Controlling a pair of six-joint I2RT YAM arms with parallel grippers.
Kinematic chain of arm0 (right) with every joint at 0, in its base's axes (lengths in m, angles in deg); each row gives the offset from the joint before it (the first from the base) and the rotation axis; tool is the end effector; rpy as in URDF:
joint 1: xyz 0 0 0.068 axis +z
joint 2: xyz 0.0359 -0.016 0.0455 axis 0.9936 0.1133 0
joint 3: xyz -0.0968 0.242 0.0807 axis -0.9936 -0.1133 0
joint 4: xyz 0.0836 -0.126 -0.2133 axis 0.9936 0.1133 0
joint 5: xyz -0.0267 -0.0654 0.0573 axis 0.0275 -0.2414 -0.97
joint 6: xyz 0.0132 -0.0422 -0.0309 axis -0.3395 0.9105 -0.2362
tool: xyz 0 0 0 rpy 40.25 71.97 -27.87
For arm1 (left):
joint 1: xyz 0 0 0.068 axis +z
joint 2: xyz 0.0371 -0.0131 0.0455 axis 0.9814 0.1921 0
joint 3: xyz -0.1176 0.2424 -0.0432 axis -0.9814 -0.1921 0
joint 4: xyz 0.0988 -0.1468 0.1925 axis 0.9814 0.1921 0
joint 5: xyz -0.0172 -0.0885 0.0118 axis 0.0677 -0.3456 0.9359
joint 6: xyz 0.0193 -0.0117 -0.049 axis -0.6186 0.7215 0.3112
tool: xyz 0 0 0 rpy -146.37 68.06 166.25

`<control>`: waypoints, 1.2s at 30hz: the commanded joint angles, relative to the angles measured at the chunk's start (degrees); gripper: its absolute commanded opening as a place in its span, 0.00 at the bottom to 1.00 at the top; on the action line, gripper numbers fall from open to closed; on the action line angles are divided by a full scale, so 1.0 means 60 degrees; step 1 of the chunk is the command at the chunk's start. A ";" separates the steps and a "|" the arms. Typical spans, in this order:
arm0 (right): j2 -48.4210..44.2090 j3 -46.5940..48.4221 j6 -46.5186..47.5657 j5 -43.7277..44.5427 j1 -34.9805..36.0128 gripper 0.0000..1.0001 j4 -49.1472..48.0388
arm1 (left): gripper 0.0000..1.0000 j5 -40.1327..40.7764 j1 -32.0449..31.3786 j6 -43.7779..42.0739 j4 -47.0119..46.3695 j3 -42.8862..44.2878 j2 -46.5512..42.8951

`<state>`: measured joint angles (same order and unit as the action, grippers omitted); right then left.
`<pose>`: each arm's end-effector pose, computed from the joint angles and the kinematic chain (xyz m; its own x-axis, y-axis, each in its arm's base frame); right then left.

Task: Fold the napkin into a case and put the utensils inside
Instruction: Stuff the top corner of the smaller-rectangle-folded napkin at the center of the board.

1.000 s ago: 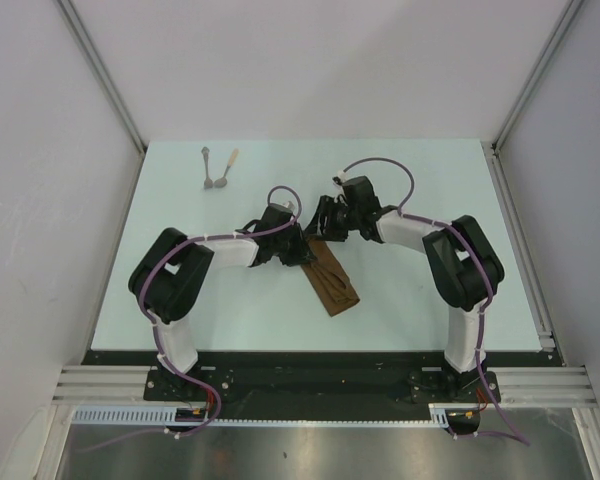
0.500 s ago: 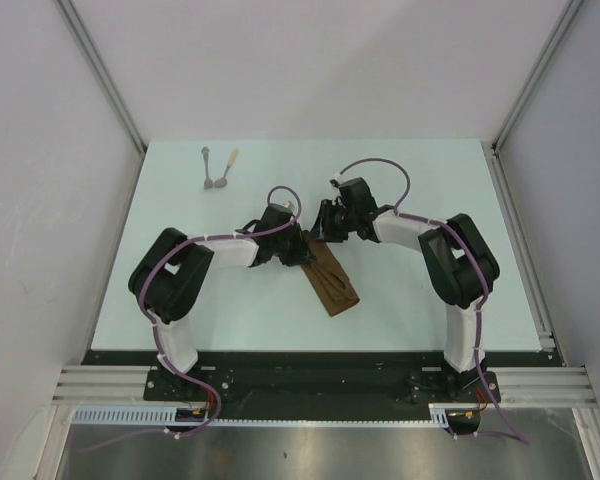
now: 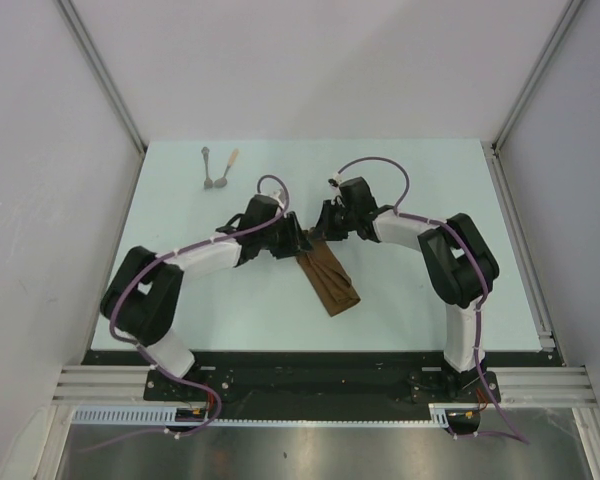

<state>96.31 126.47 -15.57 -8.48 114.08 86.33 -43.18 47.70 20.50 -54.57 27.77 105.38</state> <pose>0.3641 0.2306 0.1660 -0.8600 0.0432 -0.5085 -0.3152 0.7386 0.5959 0.2934 -0.1889 0.1833 -0.8839 -0.2347 -0.4045 0.0810 0.7750 -0.6267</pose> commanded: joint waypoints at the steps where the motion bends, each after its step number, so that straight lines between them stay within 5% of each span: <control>1: 0.0011 -0.0073 -0.0181 -0.0489 -0.0117 0.01 -0.0890 | 0.39 0.0839 0.0618 -0.0746 0.1037 0.0509 -0.0543; 12: -0.0004 -0.0878 -0.1354 -0.1529 -0.0601 0.00 -0.2237 | 0.33 0.0886 0.0663 -0.1773 0.2314 0.2634 0.1686; 18: 0.0040 -0.1025 -0.1501 -0.1764 -0.0660 0.00 -0.2458 | 0.42 0.1178 0.0355 -0.1846 0.2490 0.2898 0.2023; 27: 0.0040 -0.1098 -0.1559 -0.1838 -0.0660 0.00 -0.2576 | 0.42 0.1573 0.0092 -0.1905 0.3061 0.3659 0.2594; 36: 0.0084 -0.1230 -0.1531 -0.1852 -0.0660 0.00 -0.2429 | 0.15 0.1764 0.0091 -0.1729 0.3092 0.3675 0.2435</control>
<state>96.31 119.80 -24.25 -18.47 110.15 73.23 -34.04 48.64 10.31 -35.23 49.01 122.23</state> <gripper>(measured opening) 0.086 0.184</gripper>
